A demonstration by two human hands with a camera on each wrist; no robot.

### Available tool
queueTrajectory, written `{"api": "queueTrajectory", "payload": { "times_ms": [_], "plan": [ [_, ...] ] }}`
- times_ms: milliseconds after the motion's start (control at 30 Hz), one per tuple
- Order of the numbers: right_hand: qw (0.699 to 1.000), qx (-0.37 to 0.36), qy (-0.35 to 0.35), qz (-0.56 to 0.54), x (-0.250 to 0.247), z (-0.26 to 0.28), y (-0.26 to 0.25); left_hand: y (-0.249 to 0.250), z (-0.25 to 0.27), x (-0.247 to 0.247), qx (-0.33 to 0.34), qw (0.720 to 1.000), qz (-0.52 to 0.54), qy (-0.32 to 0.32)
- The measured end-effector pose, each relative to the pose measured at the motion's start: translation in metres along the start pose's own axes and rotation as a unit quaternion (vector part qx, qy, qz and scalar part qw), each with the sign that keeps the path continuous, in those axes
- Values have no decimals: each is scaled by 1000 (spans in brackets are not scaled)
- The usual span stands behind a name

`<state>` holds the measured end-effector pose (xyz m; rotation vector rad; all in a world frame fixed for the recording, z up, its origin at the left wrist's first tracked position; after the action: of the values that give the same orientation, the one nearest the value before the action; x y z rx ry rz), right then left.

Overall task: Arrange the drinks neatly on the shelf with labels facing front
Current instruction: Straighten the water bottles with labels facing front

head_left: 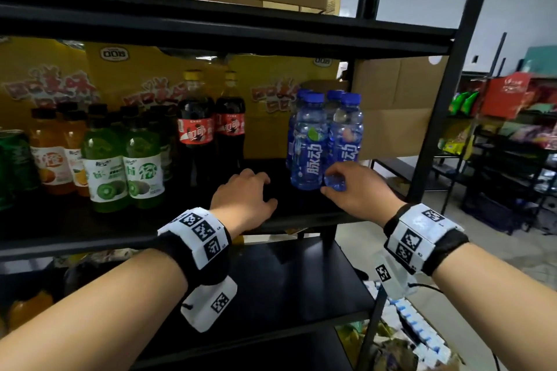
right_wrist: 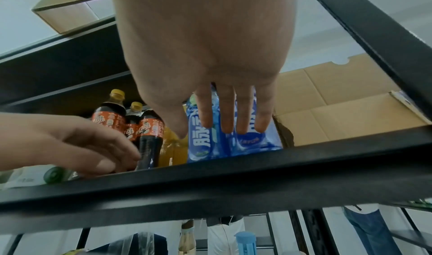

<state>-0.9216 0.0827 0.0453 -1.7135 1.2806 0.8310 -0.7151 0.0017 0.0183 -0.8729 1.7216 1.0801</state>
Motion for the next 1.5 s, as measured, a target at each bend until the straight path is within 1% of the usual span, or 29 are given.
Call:
{"api": "queueTrajectory", "payload": {
  "times_ms": [100,167,233,267,333,400,467,533,567,633,733,800,867,933,967,1033,1067,1167,1200,1233,1333,1367,1433,1467,1500],
  "plan": [
    [1000,-7,-2,18,-7,1,15,28,-19,3,2,1000,14,7],
    [1000,-14,0,8,-7,1,24,46,-34,2,-2,1000,21,15],
    [999,-8,1,-36,-3,0,34,61,-49,1,-10,996,82,13],
    [997,1,4,-74,0,-1,39,67,-55,3,-16,989,146,4],
    [988,13,17,-155,4,-3,44,76,-65,8,-36,958,285,-12],
    [973,12,38,-226,7,-6,43,81,-72,16,-47,927,371,-11],
    [958,11,58,-282,8,-9,40,84,-75,20,-46,918,395,5],
    [947,6,80,-311,8,-12,37,81,-75,21,-48,911,409,30],
    [943,2,91,-321,8,-14,35,78,-74,20,-46,903,425,38],
    [930,-1,106,-351,11,-20,31,69,-70,18,-43,890,452,42],
    [912,-5,115,-394,19,-30,19,55,-55,13,-26,878,475,45],
    [891,-4,121,-437,26,-35,8,47,-41,11,-16,863,504,41],
    [863,-11,117,-491,34,-39,-6,41,-28,9,-15,849,526,47],
    [829,-15,116,-547,43,-44,-17,35,-17,7,-9,846,530,56],
    [814,-7,118,-569,43,-45,-17,34,-14,7,-3,844,534,49],
    [791,-2,88,-606,52,-54,-34,10,-7,4,-16,840,540,50],
    [782,6,85,-618,53,-53,-32,10,-7,6,-18,838,545,25],
    [740,38,80,-667,62,-52,-32,6,-9,14,-56,811,578,-65],
    [729,48,75,-678,66,-52,-33,5,-9,15,-64,809,579,-83],
    [722,55,73,-686,69,-53,-34,5,-9,15,-67,811,575,-87],
    [721,50,70,-688,71,-55,-40,-2,-9,17,-54,805,587,-62],
    [728,36,64,-682,72,-57,-42,-4,-8,17,-52,803,592,-51],
    [755,8,54,-654,72,-58,-46,-7,-7,18,-48,800,598,-28],
    [760,2,56,-648,72,-59,-46,-7,-6,16,-46,799,599,-18],
    [754,2,62,-654,73,-60,-44,-7,-6,15,-46,801,597,-12]
  ]
}}
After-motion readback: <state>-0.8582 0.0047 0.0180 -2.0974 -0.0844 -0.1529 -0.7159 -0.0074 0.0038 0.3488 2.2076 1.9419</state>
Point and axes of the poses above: each hand's wrist, its own z-axis away from the middle knuckle, its own x-axis out of the palm, y = z × x, the point moved 8 cm from there along -z, towards the middle knuckle, and after that the axes turned 11 degrees about -x, right-handed, at the moved point
